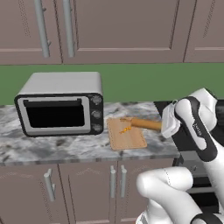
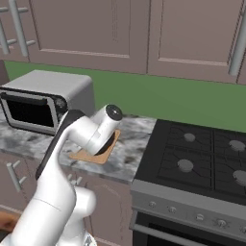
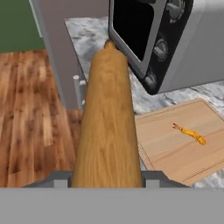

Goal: Open the cabinet, retrieve the rolling pin, and place it next to the meat on the cutting board to prepare for tenderizing.

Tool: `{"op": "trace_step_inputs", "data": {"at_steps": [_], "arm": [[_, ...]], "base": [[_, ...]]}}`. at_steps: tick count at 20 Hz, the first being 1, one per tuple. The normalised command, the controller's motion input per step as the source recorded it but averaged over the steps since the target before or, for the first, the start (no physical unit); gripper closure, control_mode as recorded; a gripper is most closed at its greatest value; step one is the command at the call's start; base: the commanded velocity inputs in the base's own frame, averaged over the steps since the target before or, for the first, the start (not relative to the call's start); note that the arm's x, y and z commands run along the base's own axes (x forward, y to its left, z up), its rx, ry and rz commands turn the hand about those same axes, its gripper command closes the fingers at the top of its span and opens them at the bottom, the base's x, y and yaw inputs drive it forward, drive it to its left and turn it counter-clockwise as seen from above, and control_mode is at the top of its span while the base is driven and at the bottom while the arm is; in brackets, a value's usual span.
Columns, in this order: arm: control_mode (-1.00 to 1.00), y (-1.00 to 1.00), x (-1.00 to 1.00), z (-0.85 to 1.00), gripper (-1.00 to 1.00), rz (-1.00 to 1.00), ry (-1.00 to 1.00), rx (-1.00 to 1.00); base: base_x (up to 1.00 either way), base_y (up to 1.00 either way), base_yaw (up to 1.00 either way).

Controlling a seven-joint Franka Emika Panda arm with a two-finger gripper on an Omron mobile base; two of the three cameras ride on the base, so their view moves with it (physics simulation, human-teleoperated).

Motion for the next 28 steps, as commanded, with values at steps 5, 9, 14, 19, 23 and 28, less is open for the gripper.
{"op": "trace_step_inputs", "data": {"at_steps": [5, 9, 14, 19, 23, 28], "arm": [[-1.0, 0.0, 0.49, -0.41, 1.0, 0.09, 0.0, -0.03], [-1.0, 0.0, 0.5, -0.44, 1.0, 0.08, 0.02, -0.04], [-1.0, 0.0, 0.49, -0.42, 1.0, 0.07, 0.03, -0.04], [-1.0, 0.0, 0.5, -0.36, 1.0, 0.07, 0.02, -0.03], [-1.0, 0.0, 0.48, -0.34, 1.0, 0.06, 0.0, -0.03], [-1.0, 0.0, 0.42, -0.31, 1.0, 0.03, 0.0, -0.03]], "base": [[0.0, 0.0, 0.0], [0.0, 0.0, 0.0], [0.0, 0.0, 0.0], [0.0, 0.0, 0.0], [0.0, 0.0, 0.0], [0.0, 0.0, 0.0]]}}
